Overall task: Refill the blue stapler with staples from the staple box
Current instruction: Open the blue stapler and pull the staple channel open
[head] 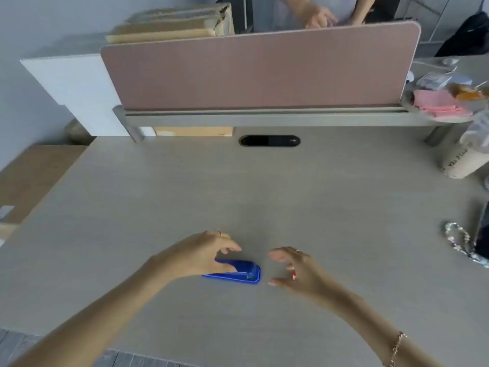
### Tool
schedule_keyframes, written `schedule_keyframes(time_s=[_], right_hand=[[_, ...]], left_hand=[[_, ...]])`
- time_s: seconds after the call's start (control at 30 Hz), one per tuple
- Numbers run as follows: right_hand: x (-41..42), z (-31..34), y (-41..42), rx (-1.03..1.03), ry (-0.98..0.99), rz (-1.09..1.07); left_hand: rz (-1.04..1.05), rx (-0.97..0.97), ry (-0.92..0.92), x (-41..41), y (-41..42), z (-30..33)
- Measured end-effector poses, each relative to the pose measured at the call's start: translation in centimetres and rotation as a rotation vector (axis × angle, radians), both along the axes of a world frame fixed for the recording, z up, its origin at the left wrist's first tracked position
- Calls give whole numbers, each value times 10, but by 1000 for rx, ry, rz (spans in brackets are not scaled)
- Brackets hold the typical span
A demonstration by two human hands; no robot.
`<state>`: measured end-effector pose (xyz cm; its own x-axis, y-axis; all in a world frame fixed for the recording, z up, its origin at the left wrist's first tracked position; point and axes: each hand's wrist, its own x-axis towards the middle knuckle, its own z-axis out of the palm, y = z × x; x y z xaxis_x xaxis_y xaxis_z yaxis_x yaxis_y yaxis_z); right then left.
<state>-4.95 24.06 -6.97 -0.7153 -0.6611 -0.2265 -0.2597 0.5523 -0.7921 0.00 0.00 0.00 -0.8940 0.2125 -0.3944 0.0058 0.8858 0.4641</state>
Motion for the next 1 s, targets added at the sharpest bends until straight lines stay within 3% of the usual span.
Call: schedule_keyframes(time_s=[0.2, 0.6, 0.77, 1.0], right_hand=[[7, -26, -25, 7, 75, 7], [26, -40, -44, -138, 161, -249], [32, -38, -44, -178, 247, -289], [35, -34, -43, -34, 344, -291]], left_hand=[[-105, -70, -1, -12, 11, -19], [-214, -88, 237, -4, 9, -38], [-153, 14, 287, 0, 8, -30], [94, 289, 336, 18, -24, -19]])
